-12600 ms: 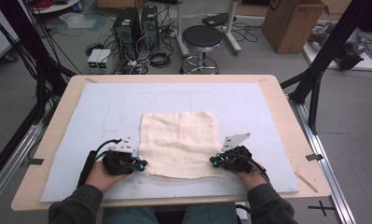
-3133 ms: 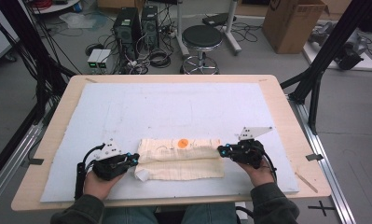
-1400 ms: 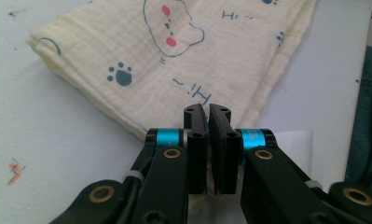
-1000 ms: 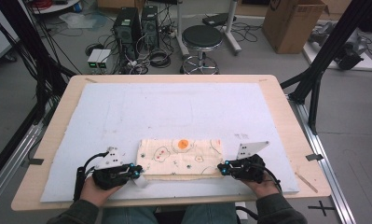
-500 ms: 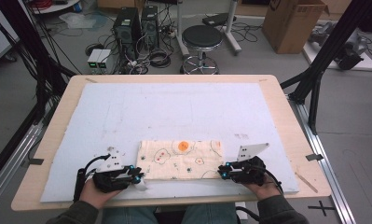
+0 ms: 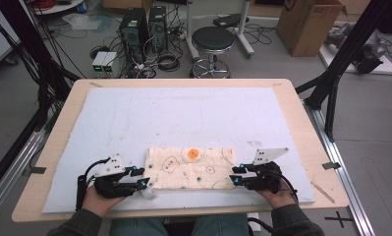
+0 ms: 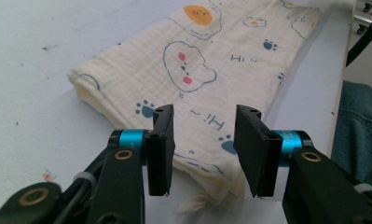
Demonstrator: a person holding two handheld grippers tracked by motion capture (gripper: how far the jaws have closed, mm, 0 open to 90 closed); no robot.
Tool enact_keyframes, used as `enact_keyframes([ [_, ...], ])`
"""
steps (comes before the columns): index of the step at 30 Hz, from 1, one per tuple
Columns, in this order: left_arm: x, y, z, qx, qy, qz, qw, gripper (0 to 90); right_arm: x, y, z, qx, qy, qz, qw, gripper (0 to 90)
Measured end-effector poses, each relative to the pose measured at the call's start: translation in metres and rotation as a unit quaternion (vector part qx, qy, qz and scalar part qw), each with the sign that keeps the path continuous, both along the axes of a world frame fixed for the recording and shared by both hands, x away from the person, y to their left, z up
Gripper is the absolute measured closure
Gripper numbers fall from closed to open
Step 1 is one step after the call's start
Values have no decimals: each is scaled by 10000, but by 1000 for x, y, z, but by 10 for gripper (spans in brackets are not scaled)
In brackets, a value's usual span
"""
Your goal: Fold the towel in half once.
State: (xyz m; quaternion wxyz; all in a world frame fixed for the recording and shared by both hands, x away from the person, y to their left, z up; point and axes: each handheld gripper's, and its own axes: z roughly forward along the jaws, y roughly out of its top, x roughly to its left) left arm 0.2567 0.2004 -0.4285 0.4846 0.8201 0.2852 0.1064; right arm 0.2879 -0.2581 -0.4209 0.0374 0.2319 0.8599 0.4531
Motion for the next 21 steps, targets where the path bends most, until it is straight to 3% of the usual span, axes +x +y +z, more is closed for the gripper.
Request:
enact_keyframes([
  [10,19,-3,9,-82,8,341,9994,514,15,-2,11,-33,-136,-332,9993,577],
  [21,61,-11,20,-293,-50,919,9953,538,57,2,22,-44,-203,-742,9970,554],
])
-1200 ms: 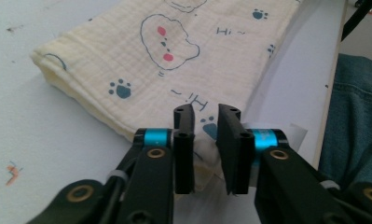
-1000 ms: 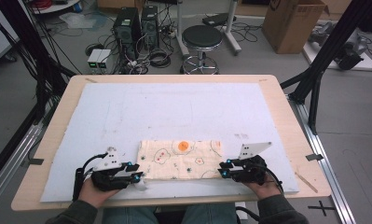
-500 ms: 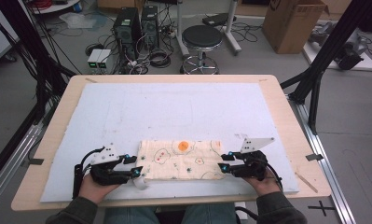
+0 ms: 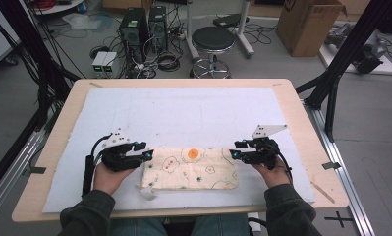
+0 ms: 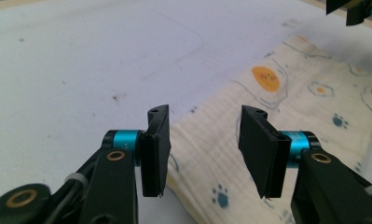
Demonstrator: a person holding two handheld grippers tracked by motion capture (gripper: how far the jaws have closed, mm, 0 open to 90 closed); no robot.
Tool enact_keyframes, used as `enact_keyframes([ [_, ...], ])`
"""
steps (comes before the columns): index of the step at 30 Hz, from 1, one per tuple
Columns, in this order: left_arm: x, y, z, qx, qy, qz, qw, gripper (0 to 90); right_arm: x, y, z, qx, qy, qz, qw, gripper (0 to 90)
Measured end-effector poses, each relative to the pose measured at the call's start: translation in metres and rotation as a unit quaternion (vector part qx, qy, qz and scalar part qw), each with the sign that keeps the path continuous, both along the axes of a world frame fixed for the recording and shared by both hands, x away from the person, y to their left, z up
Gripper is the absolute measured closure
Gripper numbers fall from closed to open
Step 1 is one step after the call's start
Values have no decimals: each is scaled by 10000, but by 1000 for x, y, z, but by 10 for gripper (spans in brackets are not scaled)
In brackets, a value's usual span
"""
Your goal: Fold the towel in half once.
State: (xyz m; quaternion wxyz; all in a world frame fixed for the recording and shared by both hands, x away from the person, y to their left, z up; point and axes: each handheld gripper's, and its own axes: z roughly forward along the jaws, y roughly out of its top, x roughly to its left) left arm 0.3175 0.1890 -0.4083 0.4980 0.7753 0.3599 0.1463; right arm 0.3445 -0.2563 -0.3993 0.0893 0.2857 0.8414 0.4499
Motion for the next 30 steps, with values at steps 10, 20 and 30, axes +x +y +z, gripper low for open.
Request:
enact_keyframes([
  [10,32,-7,-16,188,385,184,9989,550,31,5,-13,-65,354,-262,9990,573],
  [20,40,-6,-27,410,680,197,9966,529,43,9,-28,-222,808,-116,9964,601],
  [30,42,-7,-34,604,932,-124,9937,613,44,15,-35,-411,966,72,9944,655],
])
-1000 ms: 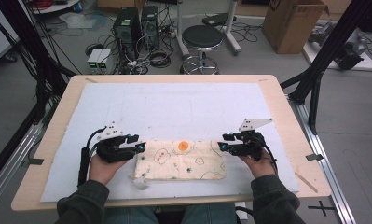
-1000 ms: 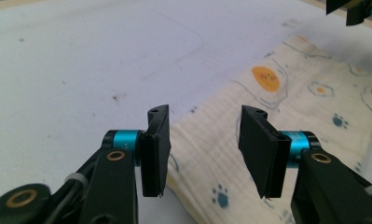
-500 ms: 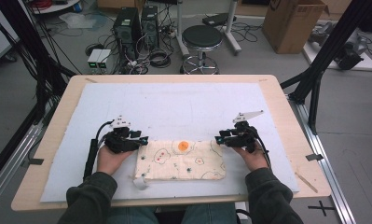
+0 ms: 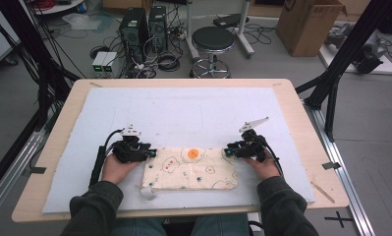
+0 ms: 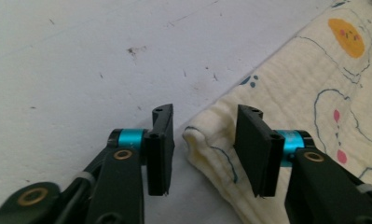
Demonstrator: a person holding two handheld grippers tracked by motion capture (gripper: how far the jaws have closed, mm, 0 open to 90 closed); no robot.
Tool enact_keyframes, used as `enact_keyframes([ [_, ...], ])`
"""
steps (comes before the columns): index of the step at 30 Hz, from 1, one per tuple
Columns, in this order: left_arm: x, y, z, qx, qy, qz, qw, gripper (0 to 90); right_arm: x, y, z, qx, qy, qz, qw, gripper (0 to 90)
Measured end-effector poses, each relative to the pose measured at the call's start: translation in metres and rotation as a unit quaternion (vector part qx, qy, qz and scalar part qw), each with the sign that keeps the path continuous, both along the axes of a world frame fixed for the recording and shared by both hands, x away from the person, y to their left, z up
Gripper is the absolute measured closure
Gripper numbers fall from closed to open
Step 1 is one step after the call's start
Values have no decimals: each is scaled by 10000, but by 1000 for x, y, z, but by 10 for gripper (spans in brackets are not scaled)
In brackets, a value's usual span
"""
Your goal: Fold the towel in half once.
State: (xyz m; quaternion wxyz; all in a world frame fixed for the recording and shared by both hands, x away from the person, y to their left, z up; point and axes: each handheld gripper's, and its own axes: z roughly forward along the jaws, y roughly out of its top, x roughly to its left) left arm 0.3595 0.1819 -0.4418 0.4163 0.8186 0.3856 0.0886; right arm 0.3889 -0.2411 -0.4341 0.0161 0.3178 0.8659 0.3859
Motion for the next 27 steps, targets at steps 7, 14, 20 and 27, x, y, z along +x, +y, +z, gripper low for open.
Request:
enact_keyframes([
  [7,-3,-2,1,166,-98,-81,9998,835,-1,1,0,-156,-16,73,9999,797],
  [14,-5,1,5,193,-242,40,9995,860,-2,0,2,-249,-99,92,9996,845],
  [20,-5,4,9,63,-375,186,9991,862,-3,-1,6,-202,-207,2,9996,848],
  [27,-2,6,8,-8,-405,347,9986,862,1,2,11,-203,-251,-29,9995,848],
])
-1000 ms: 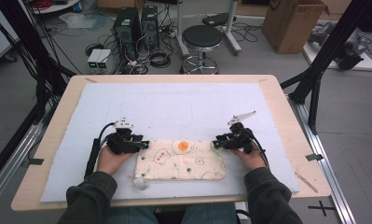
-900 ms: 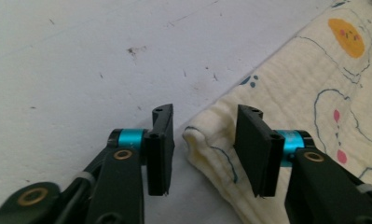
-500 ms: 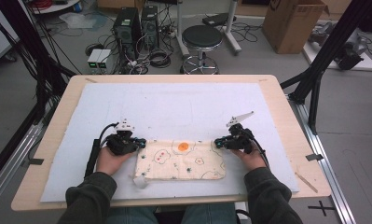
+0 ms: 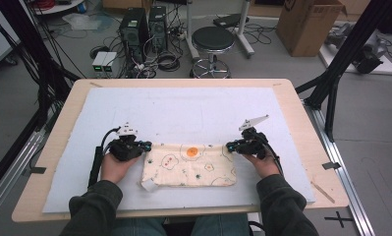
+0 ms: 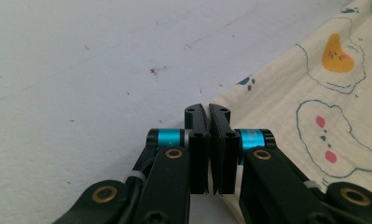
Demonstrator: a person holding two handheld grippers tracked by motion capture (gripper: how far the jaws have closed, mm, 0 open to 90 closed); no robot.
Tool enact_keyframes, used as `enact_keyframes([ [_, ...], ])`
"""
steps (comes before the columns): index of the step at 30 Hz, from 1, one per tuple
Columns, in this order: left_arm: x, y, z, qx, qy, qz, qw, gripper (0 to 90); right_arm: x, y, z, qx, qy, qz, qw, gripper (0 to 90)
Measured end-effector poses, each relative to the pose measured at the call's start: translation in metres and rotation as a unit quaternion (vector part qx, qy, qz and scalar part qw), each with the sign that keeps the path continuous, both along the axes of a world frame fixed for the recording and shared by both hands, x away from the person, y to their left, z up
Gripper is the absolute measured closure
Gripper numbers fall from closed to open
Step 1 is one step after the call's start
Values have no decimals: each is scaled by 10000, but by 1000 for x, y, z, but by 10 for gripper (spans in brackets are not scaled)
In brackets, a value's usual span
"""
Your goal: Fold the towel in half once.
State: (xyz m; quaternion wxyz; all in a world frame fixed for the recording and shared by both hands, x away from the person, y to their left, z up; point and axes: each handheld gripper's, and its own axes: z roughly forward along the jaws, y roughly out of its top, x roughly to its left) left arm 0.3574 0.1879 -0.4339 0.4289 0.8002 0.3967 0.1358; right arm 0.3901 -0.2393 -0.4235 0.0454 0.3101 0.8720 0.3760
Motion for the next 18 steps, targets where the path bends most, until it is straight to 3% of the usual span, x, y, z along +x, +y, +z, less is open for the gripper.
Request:
enact_keyframes([
  [8,8,4,-4,-239,21,253,9994,863,12,4,1,17,-13,-83,10000,848],
  [18,25,4,-1,-229,57,436,9988,862,30,8,5,79,-13,-250,9997,848],
])
